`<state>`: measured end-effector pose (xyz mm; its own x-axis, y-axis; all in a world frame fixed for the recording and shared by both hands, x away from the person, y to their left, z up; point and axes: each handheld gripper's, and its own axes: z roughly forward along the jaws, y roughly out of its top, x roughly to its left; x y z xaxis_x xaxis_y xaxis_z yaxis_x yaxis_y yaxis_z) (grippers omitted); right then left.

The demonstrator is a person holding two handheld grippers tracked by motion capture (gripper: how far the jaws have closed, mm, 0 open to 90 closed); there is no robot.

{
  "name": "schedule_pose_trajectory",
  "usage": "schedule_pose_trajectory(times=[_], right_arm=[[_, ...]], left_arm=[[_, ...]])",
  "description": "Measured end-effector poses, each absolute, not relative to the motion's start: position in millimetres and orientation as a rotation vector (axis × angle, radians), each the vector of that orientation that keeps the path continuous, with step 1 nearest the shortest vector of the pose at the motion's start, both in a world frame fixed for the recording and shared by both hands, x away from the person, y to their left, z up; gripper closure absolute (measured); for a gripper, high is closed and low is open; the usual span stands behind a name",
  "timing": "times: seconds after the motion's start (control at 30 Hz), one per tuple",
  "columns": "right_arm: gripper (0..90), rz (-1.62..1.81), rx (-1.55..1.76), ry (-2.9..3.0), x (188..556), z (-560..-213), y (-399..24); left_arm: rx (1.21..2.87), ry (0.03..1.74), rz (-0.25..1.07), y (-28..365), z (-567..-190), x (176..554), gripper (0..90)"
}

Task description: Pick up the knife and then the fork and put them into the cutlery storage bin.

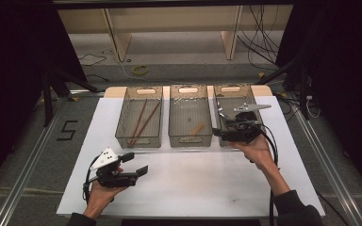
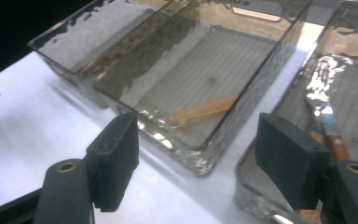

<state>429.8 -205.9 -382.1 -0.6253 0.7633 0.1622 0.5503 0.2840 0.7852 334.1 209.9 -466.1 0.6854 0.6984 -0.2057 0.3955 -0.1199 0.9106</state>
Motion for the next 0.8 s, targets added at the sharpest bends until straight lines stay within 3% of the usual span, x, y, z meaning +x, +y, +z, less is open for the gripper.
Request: schedule_pose_trajectory(times=[0.8], right_arm=[[29.0,1.398,1.123,2.269,381.9,-408.6,-208.3]], left_arm=[[1.750,0.876,0.315,209.3,-466.1,333.9,17.7]])
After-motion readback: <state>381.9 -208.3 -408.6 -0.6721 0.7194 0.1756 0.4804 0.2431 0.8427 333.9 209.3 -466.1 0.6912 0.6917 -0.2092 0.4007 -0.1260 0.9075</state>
